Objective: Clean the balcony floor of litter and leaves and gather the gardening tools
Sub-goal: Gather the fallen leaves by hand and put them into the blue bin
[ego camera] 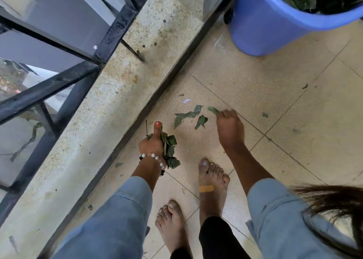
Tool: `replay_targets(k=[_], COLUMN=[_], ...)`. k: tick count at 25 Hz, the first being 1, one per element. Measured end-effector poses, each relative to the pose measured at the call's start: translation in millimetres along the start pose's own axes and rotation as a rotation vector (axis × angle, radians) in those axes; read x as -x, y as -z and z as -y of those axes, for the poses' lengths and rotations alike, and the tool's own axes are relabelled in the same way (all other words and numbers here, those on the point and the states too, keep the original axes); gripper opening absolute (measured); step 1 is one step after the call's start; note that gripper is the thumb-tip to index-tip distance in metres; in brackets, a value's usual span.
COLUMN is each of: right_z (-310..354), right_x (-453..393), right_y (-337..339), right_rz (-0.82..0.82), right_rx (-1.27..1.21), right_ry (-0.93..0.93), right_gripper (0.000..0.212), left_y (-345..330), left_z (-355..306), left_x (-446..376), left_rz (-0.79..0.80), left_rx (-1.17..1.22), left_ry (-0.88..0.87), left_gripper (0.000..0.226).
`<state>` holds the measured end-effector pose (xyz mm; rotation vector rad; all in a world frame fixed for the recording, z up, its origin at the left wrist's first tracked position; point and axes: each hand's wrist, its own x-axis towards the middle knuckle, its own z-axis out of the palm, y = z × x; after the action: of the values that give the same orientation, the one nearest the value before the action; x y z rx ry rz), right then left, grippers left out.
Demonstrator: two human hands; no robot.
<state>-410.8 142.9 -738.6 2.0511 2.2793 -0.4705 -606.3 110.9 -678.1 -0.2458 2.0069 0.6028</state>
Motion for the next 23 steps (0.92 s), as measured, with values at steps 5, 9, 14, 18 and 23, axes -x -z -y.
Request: replay_targets(k=[5,9,14,18,23], right_z=[26,33,36,58,134], right_x=[-21,-7,-5,-24,2], right_y=[14,-7,6,16,22], right_rz=[-0.077,0.266,0.206,0.339,0.506], right_rx=[-0.351,0.05,0.15,-0.088,-0.416], right_ry=[0.099,0.474,0.572,0.281,0.472], right_gripper=[0.027,0.064,0.024,0.011,0.031], left_y=[13,31,56,70,88], left_z=[1,7,23,26,32], left_x=[9,9,-3,-3,-4], left_rz=[-0.034,-0.067,-0.093,-0.139,-0.162], left_rx=[0.085,0.109,0.148,0.158,0.271], left_ry=[0.032,0.035,0.061,0.066,0.047], left_gripper=[0.049,0.049,0.064,0.055,0.059])
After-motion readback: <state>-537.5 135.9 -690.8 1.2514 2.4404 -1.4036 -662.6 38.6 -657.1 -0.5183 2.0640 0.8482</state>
